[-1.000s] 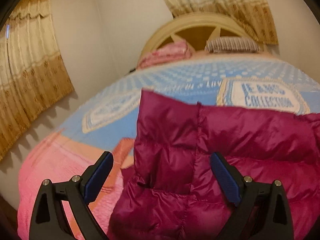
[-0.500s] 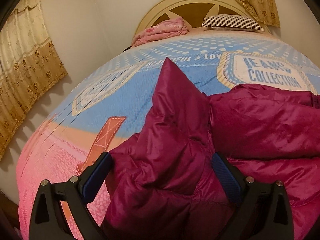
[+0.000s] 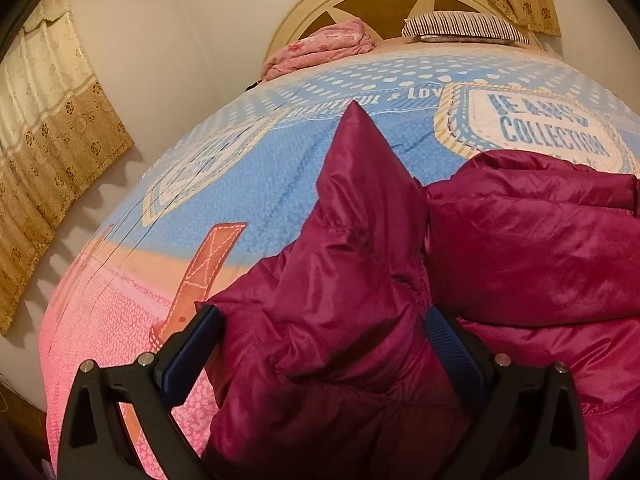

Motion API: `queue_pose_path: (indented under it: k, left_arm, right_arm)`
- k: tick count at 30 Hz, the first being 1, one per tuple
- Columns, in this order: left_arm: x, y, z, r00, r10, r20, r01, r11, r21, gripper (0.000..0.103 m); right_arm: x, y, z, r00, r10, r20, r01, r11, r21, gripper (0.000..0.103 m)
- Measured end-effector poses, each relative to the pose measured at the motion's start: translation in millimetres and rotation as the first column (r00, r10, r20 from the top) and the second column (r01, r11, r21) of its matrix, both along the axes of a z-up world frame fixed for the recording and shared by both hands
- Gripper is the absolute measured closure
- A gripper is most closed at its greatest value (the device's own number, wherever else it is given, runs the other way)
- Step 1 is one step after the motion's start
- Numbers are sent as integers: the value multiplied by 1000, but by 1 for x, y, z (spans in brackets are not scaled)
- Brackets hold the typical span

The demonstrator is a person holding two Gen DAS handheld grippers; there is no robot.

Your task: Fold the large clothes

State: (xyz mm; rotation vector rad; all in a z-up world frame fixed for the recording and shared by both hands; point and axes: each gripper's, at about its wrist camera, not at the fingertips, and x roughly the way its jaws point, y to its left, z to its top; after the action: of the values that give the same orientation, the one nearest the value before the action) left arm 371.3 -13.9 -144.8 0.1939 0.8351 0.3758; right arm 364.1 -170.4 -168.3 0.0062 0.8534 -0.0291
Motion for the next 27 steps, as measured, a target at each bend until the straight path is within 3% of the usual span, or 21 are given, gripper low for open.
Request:
queue_pose_path:
  k: [18,22,25,27]
  left_arm:
    - [2,-3,-2,1000,5,2,-5,1000,24,1]
    - [-8,6,10,1000,10,-5,-11,999,-39,1]
    - [-48,17,44,995,6,103,8,991,-135,1]
    - [-79,16,59,984,-11,177,29,995,-100,1]
  right_arm:
    - [2,2,-1,1000,1,-18,-1,1000,-10,10]
    - [-16,7,17,1000,14,-1,-14,1000,-8,10]
    - [-44,18,37,997,69,40,-70,997,26,10]
    - [-68,33,45,992,102,75,-102,995,-11,10]
